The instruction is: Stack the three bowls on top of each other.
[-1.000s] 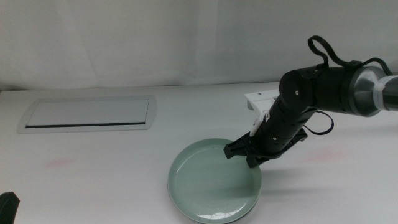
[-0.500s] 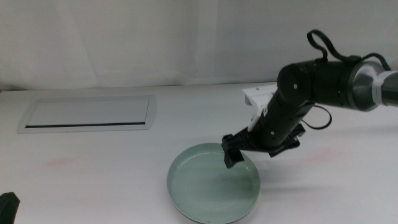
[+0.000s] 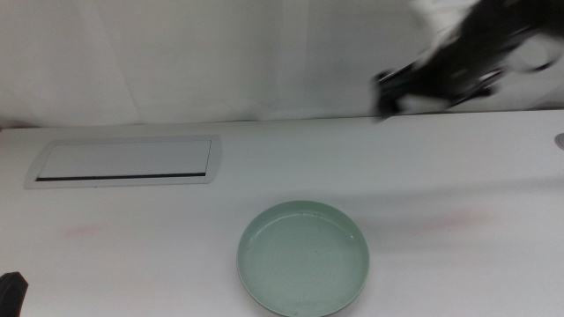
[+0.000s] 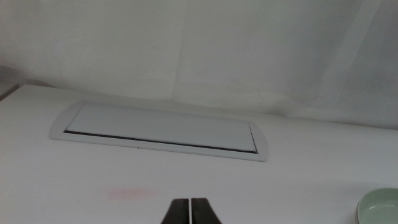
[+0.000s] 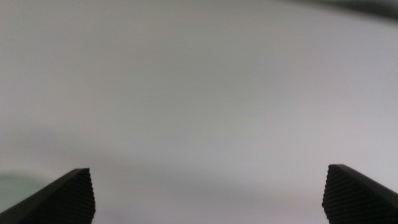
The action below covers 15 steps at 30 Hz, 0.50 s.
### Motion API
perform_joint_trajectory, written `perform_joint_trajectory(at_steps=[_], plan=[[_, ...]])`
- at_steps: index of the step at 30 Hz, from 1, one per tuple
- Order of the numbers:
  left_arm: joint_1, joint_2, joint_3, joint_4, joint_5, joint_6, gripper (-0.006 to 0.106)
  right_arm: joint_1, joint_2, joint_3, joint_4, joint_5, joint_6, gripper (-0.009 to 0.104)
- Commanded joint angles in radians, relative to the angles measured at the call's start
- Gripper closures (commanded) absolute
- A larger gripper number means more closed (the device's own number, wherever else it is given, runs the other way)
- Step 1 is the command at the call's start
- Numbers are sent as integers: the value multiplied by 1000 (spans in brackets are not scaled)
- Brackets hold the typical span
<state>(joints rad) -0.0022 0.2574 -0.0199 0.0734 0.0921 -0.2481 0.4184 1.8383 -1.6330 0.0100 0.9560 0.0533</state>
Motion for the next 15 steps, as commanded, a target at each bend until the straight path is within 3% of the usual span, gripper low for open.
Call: perform_joint_trajectory(at_steps=[1,4,7,9,13,15], plan=[[2,-4,-6,-4,-7,-8,104,-86,-51,-17,-72,27,-8,-8],[2,-4,-6,-4,-7,-8,104,-206,-115,5,-83,11,-25,-5],[2,-4,-6,-4,-7,-8,104,-288,-191,68,-78,-36,-65,7],[2,-4,-6,-4,-7,-8,104,-315,-257,133,-78,-88,-84,26],[2,-4,-6,-4,-7,-6,104,-328,-418,332,-78,-228,-79,91],[2,-4,-6,-4,-7,-6,104,-328,-506,425,-78,-299,-53,98]])
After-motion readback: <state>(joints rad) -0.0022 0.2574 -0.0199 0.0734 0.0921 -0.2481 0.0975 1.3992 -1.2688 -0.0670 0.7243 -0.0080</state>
